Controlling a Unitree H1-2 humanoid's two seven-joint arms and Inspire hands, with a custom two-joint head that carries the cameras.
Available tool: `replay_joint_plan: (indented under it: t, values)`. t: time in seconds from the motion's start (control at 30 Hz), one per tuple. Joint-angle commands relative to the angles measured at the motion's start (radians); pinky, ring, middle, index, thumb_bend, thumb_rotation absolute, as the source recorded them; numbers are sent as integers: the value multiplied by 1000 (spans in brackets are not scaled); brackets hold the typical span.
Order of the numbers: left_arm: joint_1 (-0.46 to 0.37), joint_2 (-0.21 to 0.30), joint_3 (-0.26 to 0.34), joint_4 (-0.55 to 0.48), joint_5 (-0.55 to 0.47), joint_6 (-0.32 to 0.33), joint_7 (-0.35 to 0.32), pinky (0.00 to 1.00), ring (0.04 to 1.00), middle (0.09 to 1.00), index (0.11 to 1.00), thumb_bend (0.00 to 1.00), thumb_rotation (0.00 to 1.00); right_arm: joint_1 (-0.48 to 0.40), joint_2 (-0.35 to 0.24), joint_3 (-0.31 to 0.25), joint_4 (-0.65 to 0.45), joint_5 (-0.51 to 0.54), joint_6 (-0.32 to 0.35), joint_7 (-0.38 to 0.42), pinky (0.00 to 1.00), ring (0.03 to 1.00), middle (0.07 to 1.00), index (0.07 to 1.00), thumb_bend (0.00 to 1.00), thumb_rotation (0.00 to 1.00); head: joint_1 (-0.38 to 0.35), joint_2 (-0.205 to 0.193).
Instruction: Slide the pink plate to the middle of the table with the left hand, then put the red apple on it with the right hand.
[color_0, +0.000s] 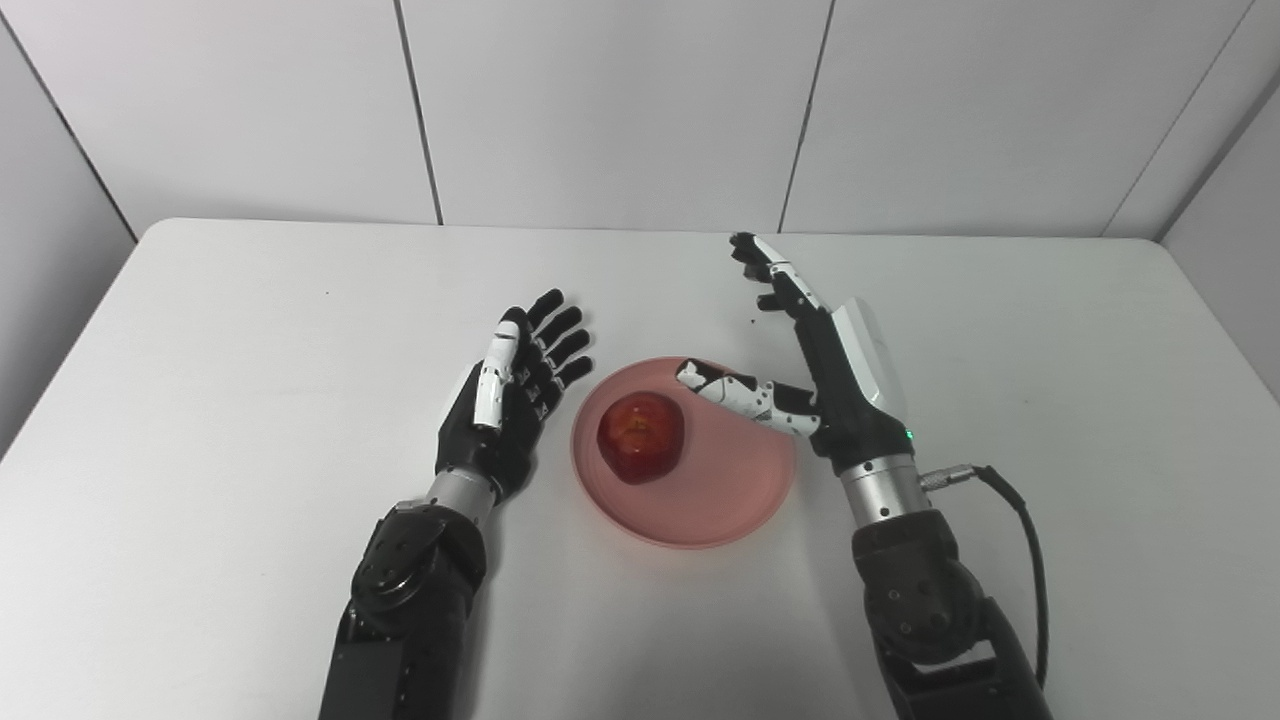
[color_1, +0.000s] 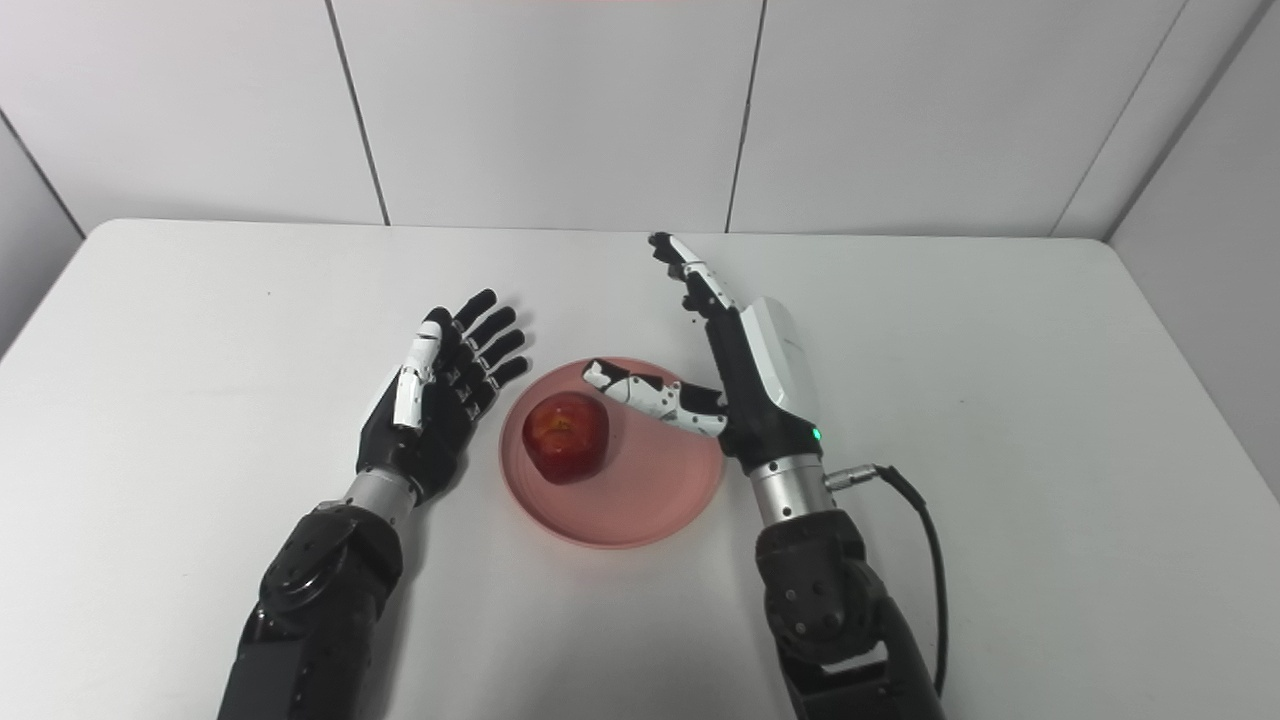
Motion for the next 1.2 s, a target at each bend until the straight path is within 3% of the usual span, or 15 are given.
replay_joint_plan:
  t: [0.0,0.03,0.2,0.5,0.73,1.17]
  values:
    - [-1,1,-4,-2,9,18,9,874,891,898,876,372,1000,-16,9,-22,-29,-14,-28,-41,762,839,858,872,1000,883,2,1]
    - [-1,1,-4,-3,10,19,9,878,893,900,877,373,1000,-13,13,-27,-28,-17,-24,-45,752,836,858,871,1000,948,2,0]
    - [1,4,-4,-7,8,20,5,884,894,901,881,379,1000,10,31,-51,-17,-34,-10,-70,731,820,848,864,985,998,4,-1]
    - [2,3,-4,-14,7,28,8,881,893,901,881,381,1000,42,54,-81,3,-15,-25,-95,744,820,840,848,739,1000,6,-1]
    - [6,4,-1,-17,4,28,7,885,894,903,884,380,1000,57,86,-120,31,141,-35,-76,762,841,858,861,697,1000,6,-3]
    - [12,5,0,-17,4,22,5,889,899,906,887,382,1000,86,114,-133,75,199,-32,-86,783,860,867,877,630,1000,10,-5]
